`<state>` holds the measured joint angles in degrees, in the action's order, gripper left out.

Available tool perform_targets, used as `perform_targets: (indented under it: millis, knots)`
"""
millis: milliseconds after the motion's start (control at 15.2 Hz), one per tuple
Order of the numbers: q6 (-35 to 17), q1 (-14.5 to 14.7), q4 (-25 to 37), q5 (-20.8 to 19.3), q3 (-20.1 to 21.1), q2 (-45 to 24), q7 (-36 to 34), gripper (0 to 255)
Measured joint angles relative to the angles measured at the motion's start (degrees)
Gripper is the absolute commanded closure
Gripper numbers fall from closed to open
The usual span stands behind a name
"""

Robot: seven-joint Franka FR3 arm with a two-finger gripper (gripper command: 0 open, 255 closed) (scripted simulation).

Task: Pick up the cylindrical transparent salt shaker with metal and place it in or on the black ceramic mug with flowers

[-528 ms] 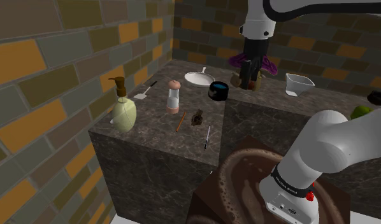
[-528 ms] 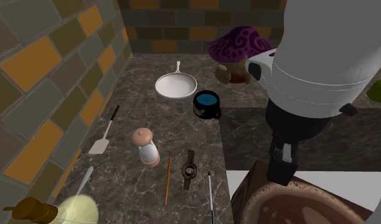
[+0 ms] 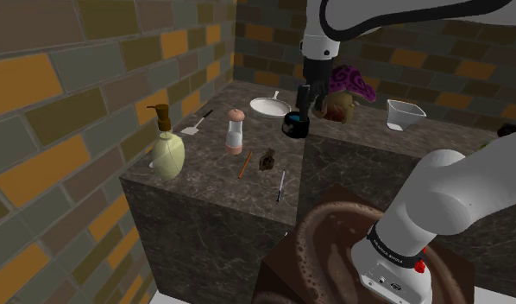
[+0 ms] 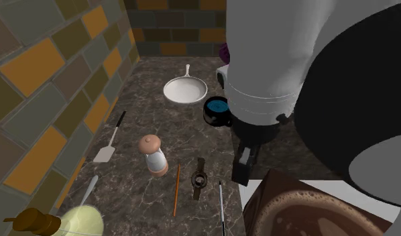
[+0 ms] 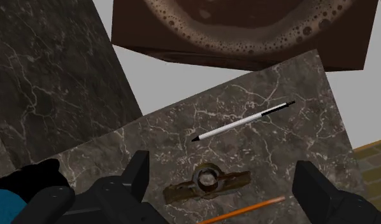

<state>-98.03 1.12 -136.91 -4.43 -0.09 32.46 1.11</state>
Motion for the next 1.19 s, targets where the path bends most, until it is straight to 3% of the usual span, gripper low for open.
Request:
perform_targets:
  millis: [660,1188]
  knots:
    - [-11.96,0.03,12.36,0.44,1.35,-20.67,-4.74,0]
    - [-16.87,0.18,26.86,-0.08,1.76,-37.2,-8.06,0]
